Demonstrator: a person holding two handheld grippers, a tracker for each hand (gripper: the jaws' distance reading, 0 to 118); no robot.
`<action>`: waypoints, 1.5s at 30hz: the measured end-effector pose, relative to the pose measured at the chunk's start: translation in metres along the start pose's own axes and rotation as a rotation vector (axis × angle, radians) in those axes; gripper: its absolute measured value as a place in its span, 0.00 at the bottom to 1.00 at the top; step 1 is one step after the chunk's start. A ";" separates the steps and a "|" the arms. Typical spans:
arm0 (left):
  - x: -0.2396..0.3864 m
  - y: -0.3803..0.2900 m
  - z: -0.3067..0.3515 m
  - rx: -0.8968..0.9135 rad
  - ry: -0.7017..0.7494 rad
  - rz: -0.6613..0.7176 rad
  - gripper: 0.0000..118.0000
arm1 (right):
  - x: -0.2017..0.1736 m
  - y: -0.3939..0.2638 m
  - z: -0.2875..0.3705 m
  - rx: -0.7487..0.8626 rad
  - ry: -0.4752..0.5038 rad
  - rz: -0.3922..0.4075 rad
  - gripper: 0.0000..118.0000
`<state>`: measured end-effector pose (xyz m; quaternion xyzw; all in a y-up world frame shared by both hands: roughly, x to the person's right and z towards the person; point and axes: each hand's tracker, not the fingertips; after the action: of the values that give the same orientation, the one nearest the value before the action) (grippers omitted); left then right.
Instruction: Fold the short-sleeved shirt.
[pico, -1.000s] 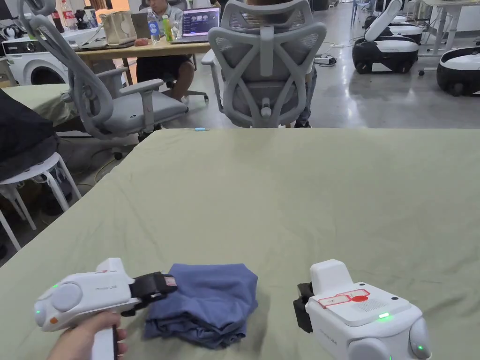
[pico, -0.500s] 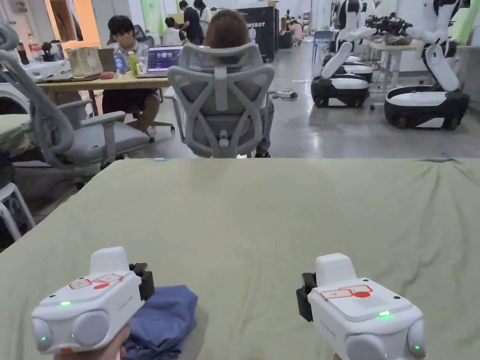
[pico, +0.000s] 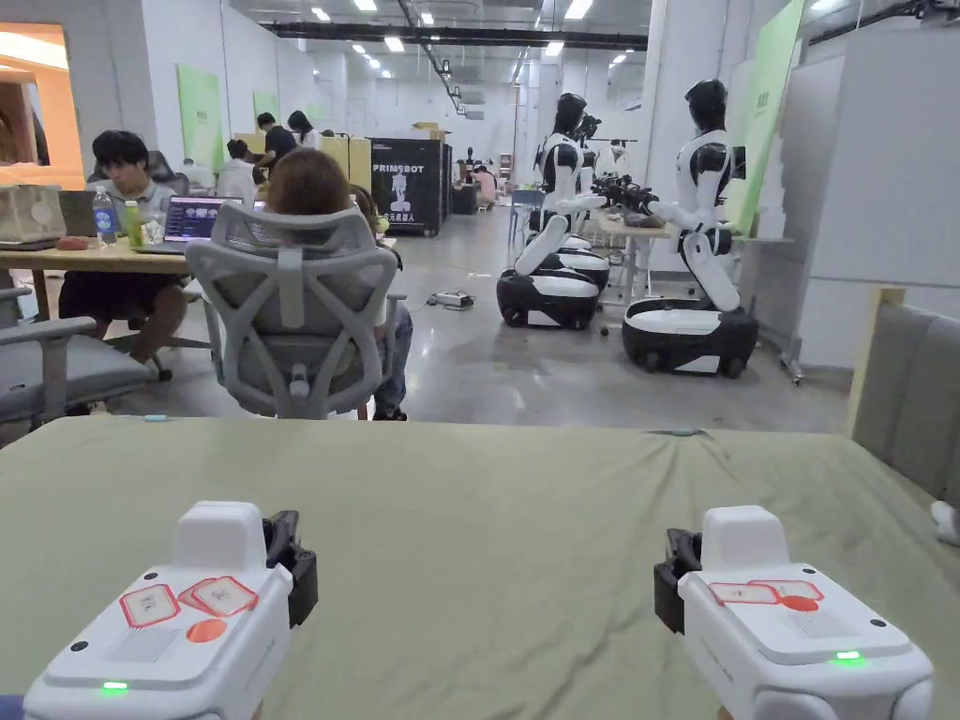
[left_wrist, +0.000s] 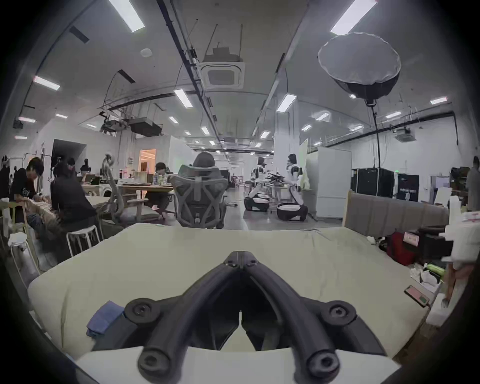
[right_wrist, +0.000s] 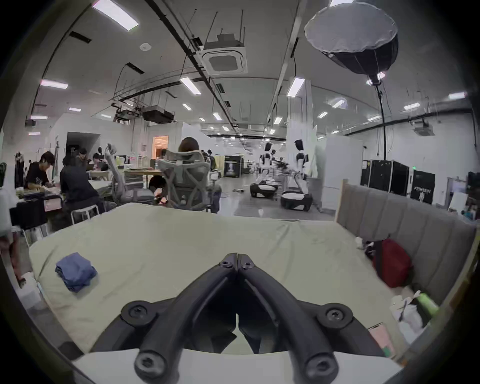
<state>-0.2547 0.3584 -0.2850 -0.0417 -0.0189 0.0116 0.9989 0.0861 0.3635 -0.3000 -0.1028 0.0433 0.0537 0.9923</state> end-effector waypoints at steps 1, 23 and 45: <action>0.002 0.002 -0.001 -0.018 0.002 0.000 0.00 | 0.001 0.001 0.000 -0.010 -0.005 0.022 0.00; 0.010 0.010 -0.005 -0.029 -0.026 -0.051 0.00 | -0.017 0.002 -0.002 0.016 -0.002 0.010 0.00; -0.008 0.002 0.000 0.005 -0.052 -0.001 1.00 | -0.031 -0.001 -0.004 0.047 0.007 -0.033 1.00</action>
<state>-0.2629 0.3599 -0.2852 -0.0387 -0.0447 0.0121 0.9982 0.0548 0.3581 -0.3010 -0.0801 0.0463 0.0357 0.9951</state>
